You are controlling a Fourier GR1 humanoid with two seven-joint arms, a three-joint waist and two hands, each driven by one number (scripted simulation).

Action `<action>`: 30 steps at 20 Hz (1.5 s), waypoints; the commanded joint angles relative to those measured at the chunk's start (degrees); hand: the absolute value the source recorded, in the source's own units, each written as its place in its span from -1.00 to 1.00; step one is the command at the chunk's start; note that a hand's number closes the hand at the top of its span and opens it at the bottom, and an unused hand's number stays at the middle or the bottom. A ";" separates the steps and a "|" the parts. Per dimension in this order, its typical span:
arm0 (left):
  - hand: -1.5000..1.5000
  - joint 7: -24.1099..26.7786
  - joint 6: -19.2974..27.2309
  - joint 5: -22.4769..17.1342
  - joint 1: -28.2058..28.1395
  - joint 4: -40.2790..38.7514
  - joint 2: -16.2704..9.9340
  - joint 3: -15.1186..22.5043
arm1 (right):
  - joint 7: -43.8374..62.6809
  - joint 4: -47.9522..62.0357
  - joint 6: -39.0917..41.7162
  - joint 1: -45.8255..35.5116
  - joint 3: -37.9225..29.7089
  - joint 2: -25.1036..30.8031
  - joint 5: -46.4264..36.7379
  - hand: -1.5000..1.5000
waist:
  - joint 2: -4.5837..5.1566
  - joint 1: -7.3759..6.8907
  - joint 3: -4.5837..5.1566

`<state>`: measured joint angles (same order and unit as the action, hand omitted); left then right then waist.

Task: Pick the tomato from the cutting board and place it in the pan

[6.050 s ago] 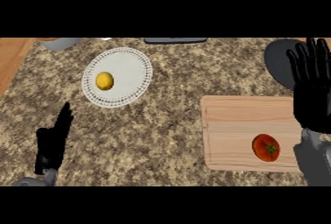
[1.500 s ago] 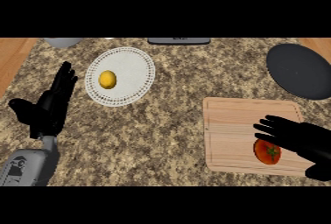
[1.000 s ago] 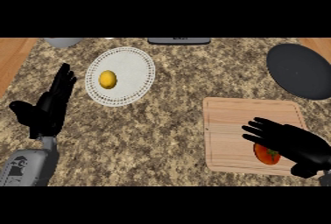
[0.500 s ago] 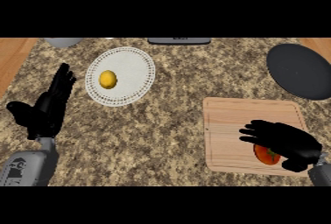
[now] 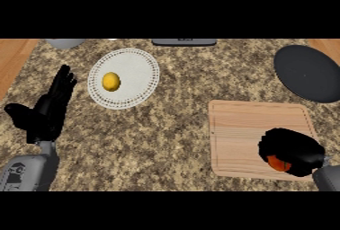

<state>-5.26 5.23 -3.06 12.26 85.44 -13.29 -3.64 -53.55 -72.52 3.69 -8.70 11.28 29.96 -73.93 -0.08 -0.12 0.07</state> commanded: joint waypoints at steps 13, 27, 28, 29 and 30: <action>0.00 1.26 0.02 0.62 -2.39 0.02 0.71 -0.62 | 51.40 -7.20 11.03 -7.48 -16.06 -27.22 2.14 1.00 | -0.43 0.72 0.09; 0.00 1.15 -0.77 0.56 0.46 -0.49 0.95 -1.10 | 61.96 -21.11 9.08 -18.47 -29.99 -27.72 15.60 1.00 | 0.07 0.10 -0.09; 0.00 -0.85 0.39 1.29 2.04 -1.21 1.72 -0.43 | 61.72 -19.36 9.05 -20.77 -32.32 -26.51 17.67 1.00 | 0.14 0.13 -0.11; 0.00 -0.99 -0.82 0.84 3.79 -1.83 -0.39 -1.74 | 61.11 -11.65 6.19 -26.23 -35.45 -23.43 17.52 1.00 | 0.43 -0.54 -0.12; 0.00 0.46 -0.88 0.45 2.55 -2.91 0.38 -1.86 | 59.81 -13.76 8.93 -23.33 -37.96 -24.86 23.62 1.00 | 0.33 0.04 -0.13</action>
<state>-4.94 4.53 -2.43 13.94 83.84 -12.75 -4.95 7.32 -90.25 12.35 -28.23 -18.80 3.61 -58.87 0.06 -0.01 0.00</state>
